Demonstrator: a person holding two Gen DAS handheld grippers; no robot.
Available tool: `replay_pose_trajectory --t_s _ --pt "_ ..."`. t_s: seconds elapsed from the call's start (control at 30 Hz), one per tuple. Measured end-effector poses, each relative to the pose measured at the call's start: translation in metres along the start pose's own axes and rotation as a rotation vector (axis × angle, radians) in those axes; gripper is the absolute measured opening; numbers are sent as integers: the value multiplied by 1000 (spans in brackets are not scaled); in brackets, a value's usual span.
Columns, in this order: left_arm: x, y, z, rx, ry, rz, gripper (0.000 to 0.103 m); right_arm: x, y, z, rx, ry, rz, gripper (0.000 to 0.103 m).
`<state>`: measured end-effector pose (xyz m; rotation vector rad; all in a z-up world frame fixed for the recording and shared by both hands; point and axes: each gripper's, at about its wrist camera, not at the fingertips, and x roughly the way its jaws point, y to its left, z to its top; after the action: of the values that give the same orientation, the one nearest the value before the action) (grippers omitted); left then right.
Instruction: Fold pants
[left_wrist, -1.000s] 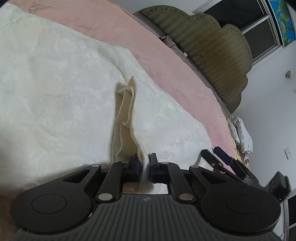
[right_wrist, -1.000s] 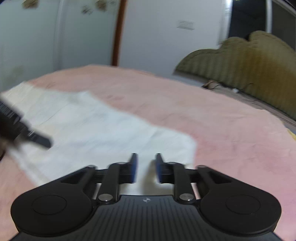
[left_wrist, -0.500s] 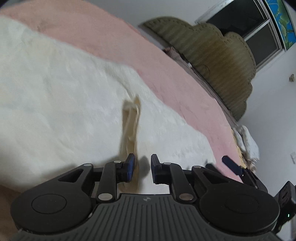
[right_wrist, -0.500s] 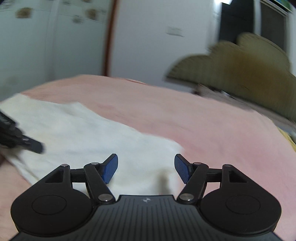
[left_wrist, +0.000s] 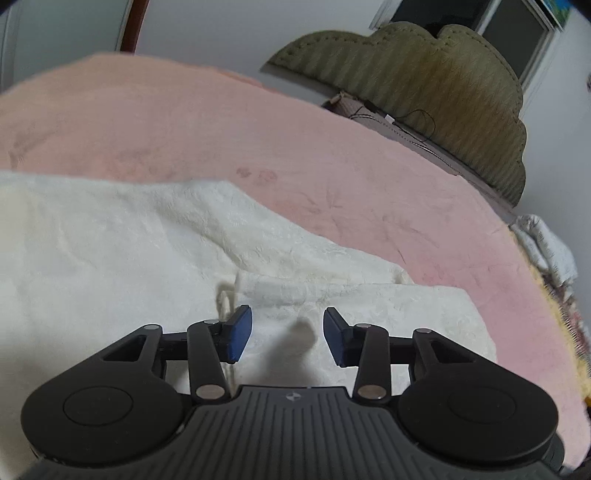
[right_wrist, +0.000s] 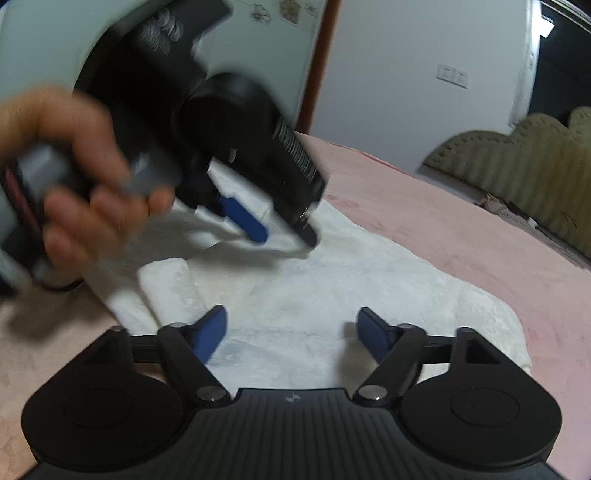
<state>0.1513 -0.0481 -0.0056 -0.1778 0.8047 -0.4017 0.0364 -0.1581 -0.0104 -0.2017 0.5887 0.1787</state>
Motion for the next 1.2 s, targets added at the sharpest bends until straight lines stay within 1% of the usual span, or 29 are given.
replay_pose_trajectory --t_s 0.03,0.07,0.1,0.13,0.17,0.2,0.23,0.27,0.3,0.33,0.4,0.5,0.6,0.67,0.73,0.77,0.8,0.87,0.9,1.03,1.2 --pt "-8 -2 -3 26 -27 33 57 1 -3 0 17 7 -7 95" --pt "-18 -1 -6 55 -59 72 63 2 -5 0 35 15 -12 99" --pt "-27 2 -9 82 -95 111 76 3 -7 0 49 21 -10 100" --pt "-36 6 -13 107 -131 156 86 3 -8 0 57 24 -6 101" --pt "-43 10 -19 129 -158 205 89 2 -8 0 60 24 -5 101" --pt "-46 14 -23 155 -165 253 90 2 -8 -1 60 23 -7 101" --pt "-46 15 -27 195 -144 293 90 2 -8 -1 56 22 -10 101" --pt "-41 15 -31 250 -104 319 90 2 -8 -1 54 23 -13 102" --pt "-36 13 -36 313 -67 341 87 2 -9 -1 55 24 -14 102" --pt "-35 10 -43 353 -67 364 88 2 -9 0 59 26 -11 102" --pt "-41 7 -52 374 -112 384 89 0 -10 0 57 13 -4 102" --pt "-50 13 -55 347 -126 407 89 -8 -7 5 59 -21 -27 102" --pt "-63 24 -52 319 -166 484 92 -13 -3 15 57 -45 23 102" --pt "-71 35 -46 298 -186 542 94 -7 3 19 56 -25 30 102" --pt "-74 50 -45 267 -181 591 96 2 8 17 63 4 8 103" --pt "-74 57 -45 249 -170 607 97 5 9 15 78 -1 -8 103" --pt "-73 63 -45 228 -161 609 99 6 8 12 97 -5 -17 103" --pt "-78 71 -50 190 -178 588 101 8 2 11 134 6 2 103" --pt "-78 71 -51 185 -186 592 103 8 -1 11 157 12 15 103" --pt "-75 67 -54 202 -194 612 103 11 -12 7 225 28 57 103" --pt "-76 70 -53 179 -193 593 103 11 -12 5 236 32 66 103"
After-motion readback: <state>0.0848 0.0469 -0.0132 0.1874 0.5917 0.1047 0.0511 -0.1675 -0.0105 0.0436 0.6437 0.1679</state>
